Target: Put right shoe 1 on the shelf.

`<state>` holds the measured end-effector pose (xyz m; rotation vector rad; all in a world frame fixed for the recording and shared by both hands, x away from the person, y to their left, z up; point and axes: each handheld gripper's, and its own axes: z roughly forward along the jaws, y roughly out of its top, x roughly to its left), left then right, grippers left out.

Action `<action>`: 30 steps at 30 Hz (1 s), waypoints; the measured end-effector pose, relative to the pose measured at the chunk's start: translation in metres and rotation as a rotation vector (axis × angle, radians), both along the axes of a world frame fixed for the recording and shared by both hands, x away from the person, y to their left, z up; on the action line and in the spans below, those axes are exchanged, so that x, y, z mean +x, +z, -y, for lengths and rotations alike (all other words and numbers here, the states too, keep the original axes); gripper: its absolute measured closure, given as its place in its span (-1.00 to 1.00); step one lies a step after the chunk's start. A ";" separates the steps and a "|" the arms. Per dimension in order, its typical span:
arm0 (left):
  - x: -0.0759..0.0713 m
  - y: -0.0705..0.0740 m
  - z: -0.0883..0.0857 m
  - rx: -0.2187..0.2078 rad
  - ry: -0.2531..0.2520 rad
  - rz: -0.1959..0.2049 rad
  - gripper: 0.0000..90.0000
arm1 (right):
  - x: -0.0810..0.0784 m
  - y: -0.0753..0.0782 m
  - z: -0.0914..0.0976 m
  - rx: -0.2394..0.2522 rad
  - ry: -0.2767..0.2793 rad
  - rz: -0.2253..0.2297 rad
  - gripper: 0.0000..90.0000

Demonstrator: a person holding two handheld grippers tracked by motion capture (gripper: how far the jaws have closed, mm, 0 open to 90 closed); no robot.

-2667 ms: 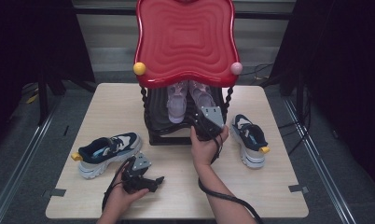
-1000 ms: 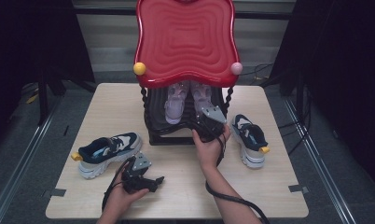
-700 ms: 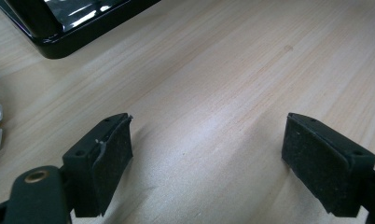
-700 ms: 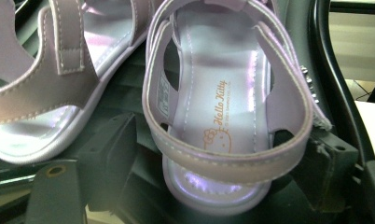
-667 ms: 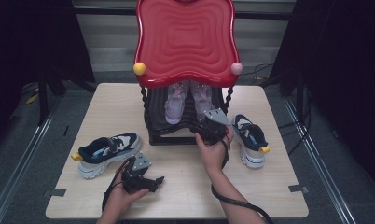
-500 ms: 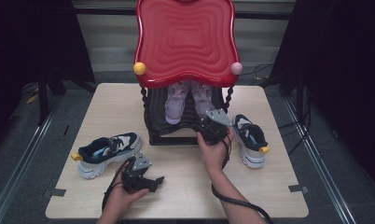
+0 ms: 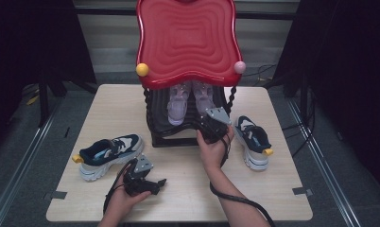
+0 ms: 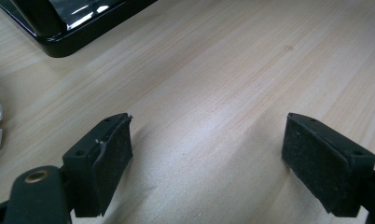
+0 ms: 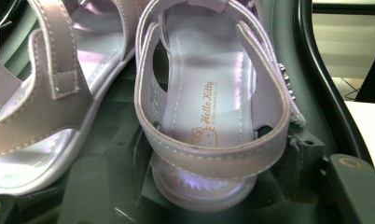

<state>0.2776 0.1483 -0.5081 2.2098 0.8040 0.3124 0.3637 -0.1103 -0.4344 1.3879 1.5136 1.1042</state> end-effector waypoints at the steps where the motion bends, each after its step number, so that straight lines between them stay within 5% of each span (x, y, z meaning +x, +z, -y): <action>1: 0.000 0.000 0.000 0.001 0.001 -0.001 -0.65 | 0.001 0.000 0.000 -0.001 0.000 0.003 -0.19; 25: 0.000 0.000 0.000 0.001 0.000 0.000 -0.65 | -0.004 -0.004 -0.003 -0.011 0.014 -0.004 -0.21; 30: 0.000 0.000 0.000 0.003 0.001 -0.001 -0.65 | -0.005 -0.002 0.001 -0.020 0.053 -0.017 -0.31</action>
